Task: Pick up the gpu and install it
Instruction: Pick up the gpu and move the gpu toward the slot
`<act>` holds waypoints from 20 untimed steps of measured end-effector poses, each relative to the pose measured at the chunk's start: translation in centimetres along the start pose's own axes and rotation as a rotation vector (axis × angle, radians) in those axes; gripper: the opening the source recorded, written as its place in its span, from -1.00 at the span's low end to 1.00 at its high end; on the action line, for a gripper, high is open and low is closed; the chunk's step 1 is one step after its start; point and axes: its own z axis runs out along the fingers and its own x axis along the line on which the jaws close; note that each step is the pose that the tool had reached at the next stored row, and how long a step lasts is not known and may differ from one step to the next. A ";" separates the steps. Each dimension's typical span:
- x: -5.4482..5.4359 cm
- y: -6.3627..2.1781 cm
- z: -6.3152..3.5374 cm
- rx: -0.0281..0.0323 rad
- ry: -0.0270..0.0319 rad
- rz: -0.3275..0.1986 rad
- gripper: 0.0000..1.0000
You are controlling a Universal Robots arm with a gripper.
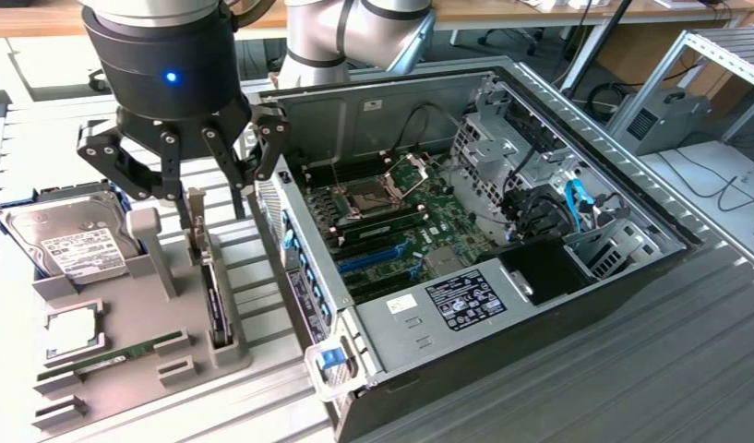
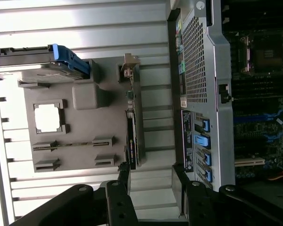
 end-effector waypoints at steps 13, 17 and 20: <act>0.0 0.00 0.27 0.0001 -0.0001 0.000 -0.04; 0.0 0.01 0.93 0.0036 -0.0003 0.000 -0.04; 0.0 0.01 0.99 0.0036 -0.0003 0.000 -0.04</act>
